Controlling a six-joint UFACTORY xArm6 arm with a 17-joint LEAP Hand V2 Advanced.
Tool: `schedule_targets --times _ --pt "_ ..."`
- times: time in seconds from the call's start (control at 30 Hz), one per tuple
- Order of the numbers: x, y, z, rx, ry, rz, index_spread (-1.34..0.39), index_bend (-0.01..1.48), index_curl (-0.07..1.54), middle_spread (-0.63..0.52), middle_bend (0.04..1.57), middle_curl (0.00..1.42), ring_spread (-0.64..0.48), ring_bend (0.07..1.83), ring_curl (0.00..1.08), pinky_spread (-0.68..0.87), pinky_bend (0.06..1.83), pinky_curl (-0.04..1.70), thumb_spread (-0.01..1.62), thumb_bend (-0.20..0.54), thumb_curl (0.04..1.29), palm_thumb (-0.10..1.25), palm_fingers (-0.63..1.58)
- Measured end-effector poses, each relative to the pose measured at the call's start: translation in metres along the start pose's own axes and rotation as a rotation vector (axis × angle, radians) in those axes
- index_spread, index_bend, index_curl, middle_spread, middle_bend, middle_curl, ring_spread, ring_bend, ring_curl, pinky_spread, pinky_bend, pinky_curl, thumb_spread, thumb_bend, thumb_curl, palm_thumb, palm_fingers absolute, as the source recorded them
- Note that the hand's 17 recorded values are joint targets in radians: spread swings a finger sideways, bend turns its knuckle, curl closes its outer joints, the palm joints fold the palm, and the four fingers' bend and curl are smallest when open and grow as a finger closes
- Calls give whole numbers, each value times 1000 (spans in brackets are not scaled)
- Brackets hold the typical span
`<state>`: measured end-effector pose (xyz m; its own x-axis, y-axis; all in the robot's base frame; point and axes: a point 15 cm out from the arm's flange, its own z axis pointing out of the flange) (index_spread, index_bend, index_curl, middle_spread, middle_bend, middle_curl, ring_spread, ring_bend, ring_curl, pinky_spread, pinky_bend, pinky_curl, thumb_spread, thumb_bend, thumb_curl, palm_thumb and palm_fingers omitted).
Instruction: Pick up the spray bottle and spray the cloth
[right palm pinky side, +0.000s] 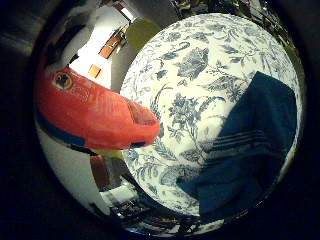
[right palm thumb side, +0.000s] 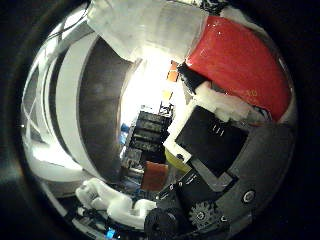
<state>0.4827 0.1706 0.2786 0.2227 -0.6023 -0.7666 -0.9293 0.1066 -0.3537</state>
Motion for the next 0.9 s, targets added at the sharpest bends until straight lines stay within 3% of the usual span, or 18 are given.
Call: schedule_targets --times 0.47,0.6,0.7,0.77,0.83,0.9 --pt "17 -9 29 -27 21 -20 -193 1168 830 -78 1413 658 -202 1369 788 -207 1004 1429 904 -17 825 1104 1129" --pt "19 -8 30 -28 23 -19 -188 1143 826 -78 1396 653 -204 1336 773 -212 999 1367 931 -32 793 1002 1137" --pt "19 -7 30 -28 24 -28 -212 992 788 -97 1330 625 -193 1297 719 -248 959 1224 920 -42 734 899 1121" --pt "20 -7 29 -29 23 -52 -248 753 755 -111 1261 602 -184 1267 677 -298 954 1119 896 -44 688 837 998" --pt "21 -5 29 -39 26 -68 -277 541 743 -132 1163 588 -191 1221 661 -352 924 1060 905 -34 648 813 643" --pt "22 -3 29 -47 29 -77 -295 488 722 -136 1035 556 -161 1099 628 -332 839 1033 962 -34 606 786 280"
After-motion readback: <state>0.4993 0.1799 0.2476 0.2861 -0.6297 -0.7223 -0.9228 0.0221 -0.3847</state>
